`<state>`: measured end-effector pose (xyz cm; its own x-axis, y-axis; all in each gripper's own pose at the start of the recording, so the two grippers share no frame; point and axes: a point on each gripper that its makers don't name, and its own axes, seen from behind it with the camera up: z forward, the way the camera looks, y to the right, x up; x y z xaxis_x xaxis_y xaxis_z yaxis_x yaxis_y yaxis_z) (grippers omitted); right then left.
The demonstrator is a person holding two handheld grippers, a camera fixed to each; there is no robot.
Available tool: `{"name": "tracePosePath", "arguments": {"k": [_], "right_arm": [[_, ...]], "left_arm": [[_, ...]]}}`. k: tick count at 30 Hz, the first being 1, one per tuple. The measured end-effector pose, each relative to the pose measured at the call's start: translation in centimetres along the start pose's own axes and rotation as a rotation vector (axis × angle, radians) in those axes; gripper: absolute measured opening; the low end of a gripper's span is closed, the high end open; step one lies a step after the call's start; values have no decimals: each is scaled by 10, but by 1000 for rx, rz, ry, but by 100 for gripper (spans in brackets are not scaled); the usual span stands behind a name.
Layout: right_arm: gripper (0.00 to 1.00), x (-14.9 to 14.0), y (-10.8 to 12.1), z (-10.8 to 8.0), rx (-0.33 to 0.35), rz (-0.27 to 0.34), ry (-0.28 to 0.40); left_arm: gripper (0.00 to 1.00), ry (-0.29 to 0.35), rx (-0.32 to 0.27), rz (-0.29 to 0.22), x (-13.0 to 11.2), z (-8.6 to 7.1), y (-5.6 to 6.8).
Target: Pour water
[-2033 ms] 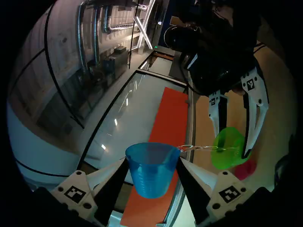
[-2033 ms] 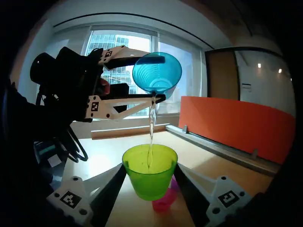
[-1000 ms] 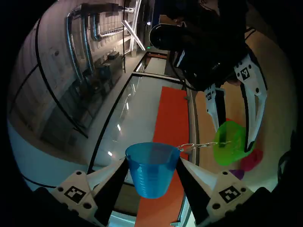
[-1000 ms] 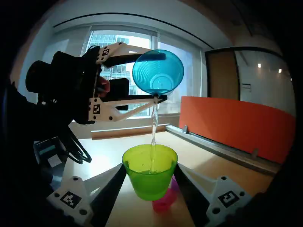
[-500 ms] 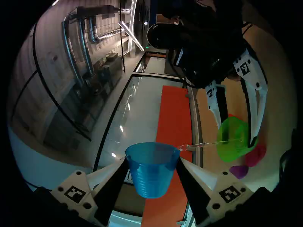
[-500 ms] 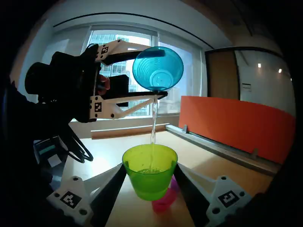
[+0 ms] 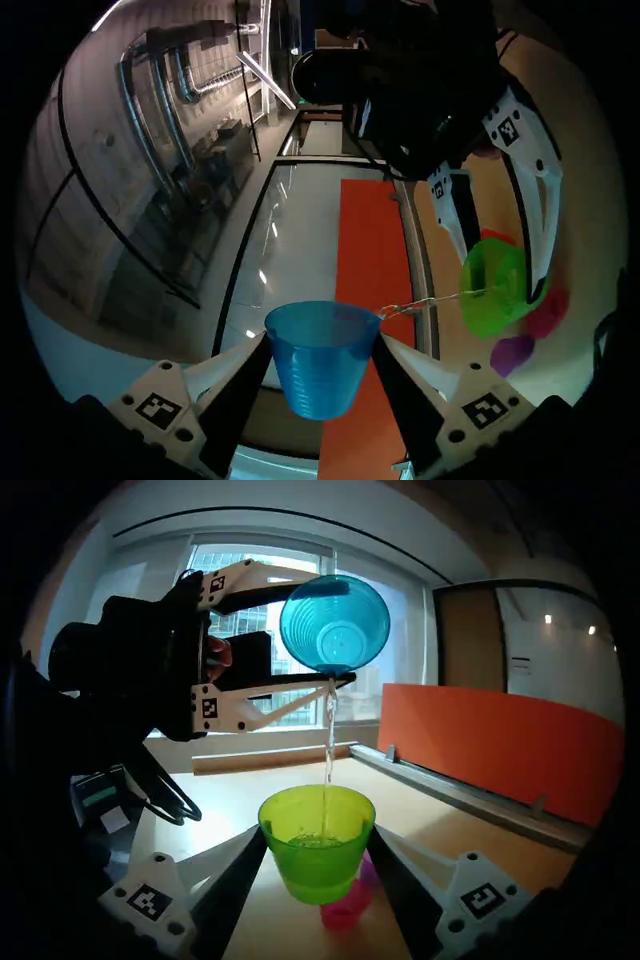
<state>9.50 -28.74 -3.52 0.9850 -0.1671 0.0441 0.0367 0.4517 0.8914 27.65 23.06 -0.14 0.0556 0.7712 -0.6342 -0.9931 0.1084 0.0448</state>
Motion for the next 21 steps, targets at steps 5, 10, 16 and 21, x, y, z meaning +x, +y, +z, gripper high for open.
{"name": "tracePosePath", "arguments": {"k": [5,10,16,21], "right_arm": [[89,-1,1,0,-3,1,0],[89,-1,2,0,-4,2,2],[89,0,2,0,-4,4,4],[89,0,2,1,-4,4,6]], "left_arm": [[85,5,2,26,4,-1,1],[85,5,7,55,6,-3,1],[85,11,13,83,10,-3,-1],[85,14,19,87,12,-3,-2]]}}
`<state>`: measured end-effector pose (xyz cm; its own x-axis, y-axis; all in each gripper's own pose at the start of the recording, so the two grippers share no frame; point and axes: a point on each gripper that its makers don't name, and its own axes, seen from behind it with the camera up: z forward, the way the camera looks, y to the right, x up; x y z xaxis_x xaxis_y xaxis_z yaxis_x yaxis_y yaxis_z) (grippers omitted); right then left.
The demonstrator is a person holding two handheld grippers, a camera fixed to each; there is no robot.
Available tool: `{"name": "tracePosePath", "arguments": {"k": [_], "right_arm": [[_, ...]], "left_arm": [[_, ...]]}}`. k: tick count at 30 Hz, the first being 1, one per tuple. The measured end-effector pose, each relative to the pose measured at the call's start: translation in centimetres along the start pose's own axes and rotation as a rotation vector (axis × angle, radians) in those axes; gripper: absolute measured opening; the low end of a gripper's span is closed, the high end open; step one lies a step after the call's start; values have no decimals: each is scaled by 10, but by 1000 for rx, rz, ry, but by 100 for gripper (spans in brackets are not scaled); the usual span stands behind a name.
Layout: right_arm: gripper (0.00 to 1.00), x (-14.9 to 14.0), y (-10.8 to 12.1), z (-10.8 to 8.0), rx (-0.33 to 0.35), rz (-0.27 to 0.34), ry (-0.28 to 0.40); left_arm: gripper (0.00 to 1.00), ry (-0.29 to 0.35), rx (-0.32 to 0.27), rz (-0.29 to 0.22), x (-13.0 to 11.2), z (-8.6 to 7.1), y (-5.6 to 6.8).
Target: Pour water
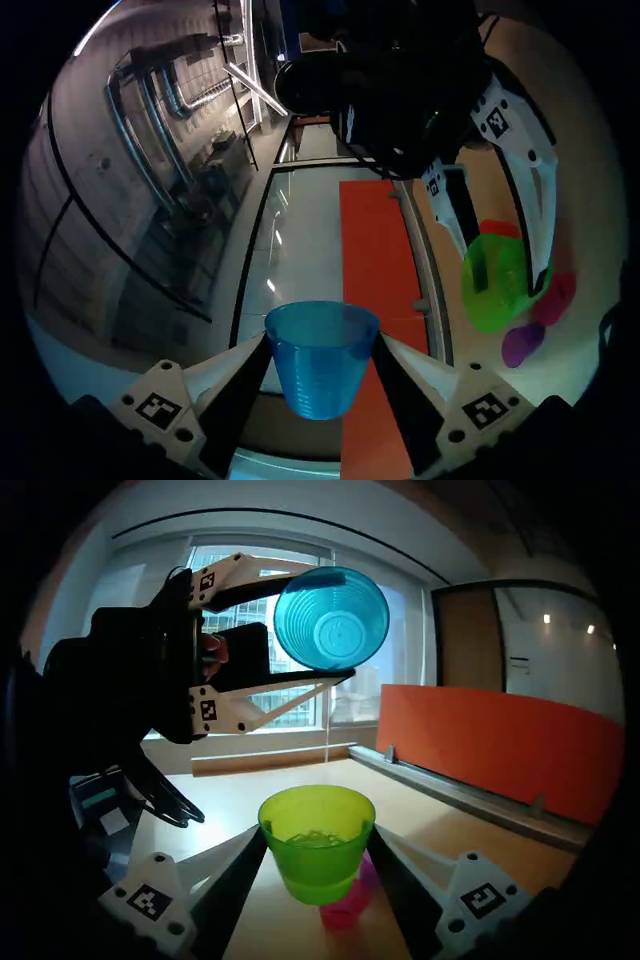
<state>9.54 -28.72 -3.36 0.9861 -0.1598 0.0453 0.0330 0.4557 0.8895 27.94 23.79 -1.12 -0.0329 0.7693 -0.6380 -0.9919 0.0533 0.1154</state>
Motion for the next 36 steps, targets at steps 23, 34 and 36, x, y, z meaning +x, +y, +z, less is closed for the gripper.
{"name": "tracePosePath", "arguments": {"k": [23,34,36], "right_arm": [[89,0,1,-3,-7,5,10],[89,3,4,-6,-15,8,17],[89,4,4,-7,-16,10,19]], "left_arm": [[85,-17,-13,-196,-17,6,6],[85,-50,-18,-513,-41,8,12],[85,-52,-17,-572,-43,8,12]]}}
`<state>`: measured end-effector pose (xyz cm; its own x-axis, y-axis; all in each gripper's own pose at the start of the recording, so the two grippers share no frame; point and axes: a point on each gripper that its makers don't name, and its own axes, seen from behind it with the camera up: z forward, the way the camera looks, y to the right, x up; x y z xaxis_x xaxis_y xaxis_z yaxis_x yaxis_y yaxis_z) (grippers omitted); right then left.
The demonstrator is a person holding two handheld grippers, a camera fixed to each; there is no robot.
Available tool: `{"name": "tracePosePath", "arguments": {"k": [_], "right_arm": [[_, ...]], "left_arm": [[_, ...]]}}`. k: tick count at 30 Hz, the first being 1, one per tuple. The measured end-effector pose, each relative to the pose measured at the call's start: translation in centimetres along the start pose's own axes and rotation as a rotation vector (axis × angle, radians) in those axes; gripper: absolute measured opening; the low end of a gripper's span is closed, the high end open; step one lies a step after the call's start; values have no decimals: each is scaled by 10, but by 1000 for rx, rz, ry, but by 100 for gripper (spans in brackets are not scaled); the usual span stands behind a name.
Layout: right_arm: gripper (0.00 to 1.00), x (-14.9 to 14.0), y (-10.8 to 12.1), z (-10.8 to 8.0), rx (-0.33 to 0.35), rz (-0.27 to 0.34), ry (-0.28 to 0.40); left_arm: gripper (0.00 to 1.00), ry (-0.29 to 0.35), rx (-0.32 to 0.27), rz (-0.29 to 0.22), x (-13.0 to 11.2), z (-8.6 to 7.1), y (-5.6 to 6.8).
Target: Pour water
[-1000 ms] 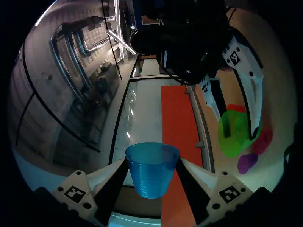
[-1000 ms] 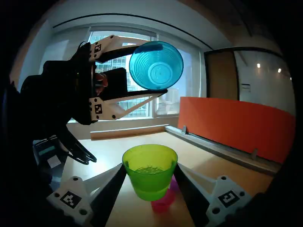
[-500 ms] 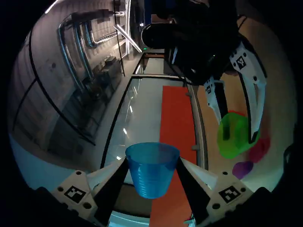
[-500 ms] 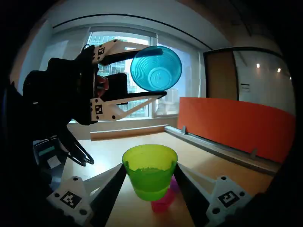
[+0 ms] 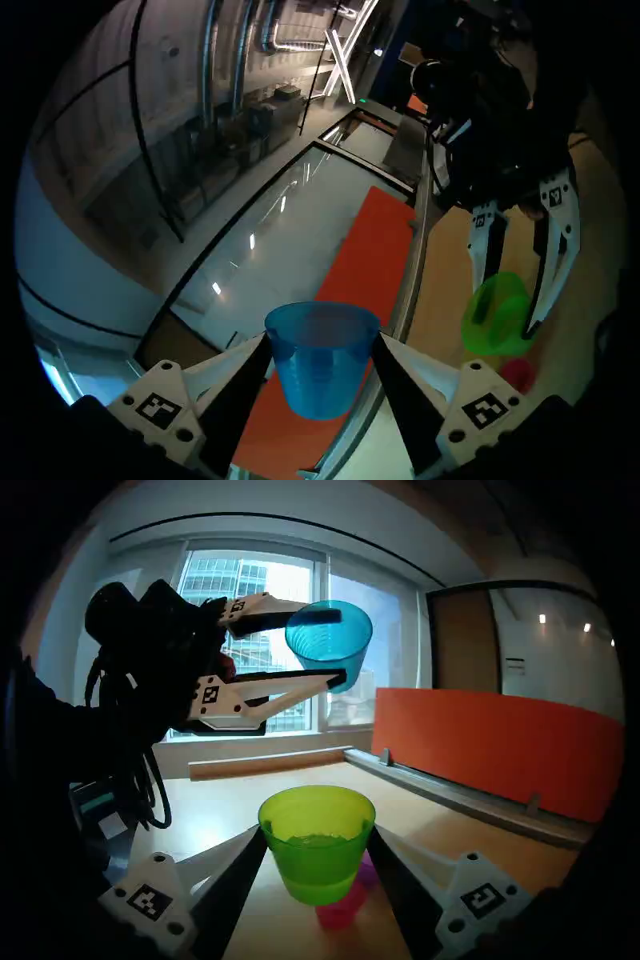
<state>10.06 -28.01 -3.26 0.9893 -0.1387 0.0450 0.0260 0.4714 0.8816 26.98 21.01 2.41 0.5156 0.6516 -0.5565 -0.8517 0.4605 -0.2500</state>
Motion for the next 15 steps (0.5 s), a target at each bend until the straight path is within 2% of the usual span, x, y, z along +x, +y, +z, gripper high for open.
{"name": "tracePosePath", "arguments": {"k": [15], "right_arm": [[89,2,-2,0,0,-5,1]], "left_arm": [[85,17,-8,-385,-1,-3,-10]]}}
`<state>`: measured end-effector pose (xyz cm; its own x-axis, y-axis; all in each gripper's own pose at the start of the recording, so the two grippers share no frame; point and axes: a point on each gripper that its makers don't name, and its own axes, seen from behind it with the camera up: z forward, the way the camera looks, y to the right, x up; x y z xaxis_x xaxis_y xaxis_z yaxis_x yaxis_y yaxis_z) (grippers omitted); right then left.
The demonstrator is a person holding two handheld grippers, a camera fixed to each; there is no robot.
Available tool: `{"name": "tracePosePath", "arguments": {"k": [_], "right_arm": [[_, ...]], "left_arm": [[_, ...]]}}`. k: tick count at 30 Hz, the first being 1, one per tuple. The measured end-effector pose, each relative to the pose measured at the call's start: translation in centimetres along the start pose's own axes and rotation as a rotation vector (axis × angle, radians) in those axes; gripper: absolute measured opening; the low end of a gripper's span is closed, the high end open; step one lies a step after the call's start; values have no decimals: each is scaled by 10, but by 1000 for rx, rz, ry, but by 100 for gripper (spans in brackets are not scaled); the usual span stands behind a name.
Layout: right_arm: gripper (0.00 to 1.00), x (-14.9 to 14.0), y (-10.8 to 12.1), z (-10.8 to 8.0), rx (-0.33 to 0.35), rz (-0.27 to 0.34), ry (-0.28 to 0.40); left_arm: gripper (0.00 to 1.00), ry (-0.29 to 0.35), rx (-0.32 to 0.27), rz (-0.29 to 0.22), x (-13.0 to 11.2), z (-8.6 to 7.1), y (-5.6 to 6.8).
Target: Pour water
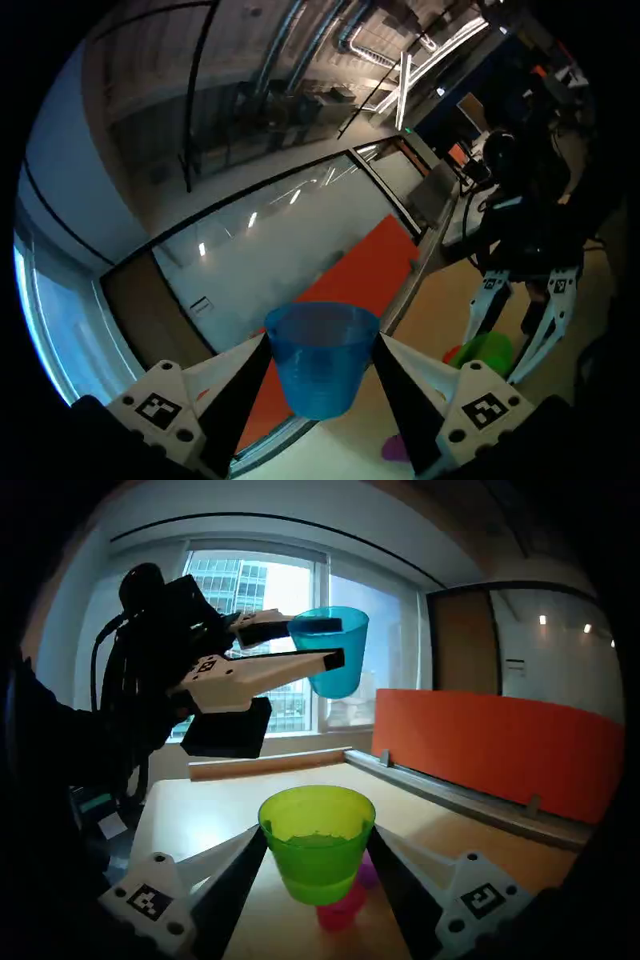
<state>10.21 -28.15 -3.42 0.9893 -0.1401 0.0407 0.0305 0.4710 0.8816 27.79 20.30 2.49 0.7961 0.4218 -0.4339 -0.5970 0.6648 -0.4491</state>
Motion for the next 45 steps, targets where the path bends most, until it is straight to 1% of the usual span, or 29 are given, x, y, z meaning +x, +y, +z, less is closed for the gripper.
{"name": "tracePosePath", "arguments": {"k": [2,8,14,18,21,26,29,35,38,41,45], "right_arm": [[89,1,0,0,-1,0,0],[89,3,-3,-1,-1,-4,1],[89,6,-5,-2,-2,-6,0],[89,7,-6,-3,-3,-8,-1],[89,8,-7,-4,-5,-9,-1],[89,8,-6,-4,-7,-10,-2],[89,7,-5,-5,-10,-8,-3],[89,6,-3,-8,-19,-6,-5],[89,6,0,-10,-30,-6,-6],[89,5,4,-14,-41,-4,-10],[89,5,10,-21,-58,0,-14]], "left_arm": [[85,1,-1,-50,-1,0,-1],[85,-10,9,-195,-5,-1,-11],[85,-3,9,-352,-8,-2,-19],[85,-12,7,-429,-12,0,-22],[85,-13,2,-472,-13,2,-22],[85,-10,-12,-526,-12,4,-20],[85,-19,-15,-544,-15,5,-19],[85,-50,-40,-577,-22,2,-10],[85,-55,-43,-587,-26,3,-9],[85,-68,-36,-583,-33,1,-9],[85,-92,-40,-589,-45,-4,-5]]}}
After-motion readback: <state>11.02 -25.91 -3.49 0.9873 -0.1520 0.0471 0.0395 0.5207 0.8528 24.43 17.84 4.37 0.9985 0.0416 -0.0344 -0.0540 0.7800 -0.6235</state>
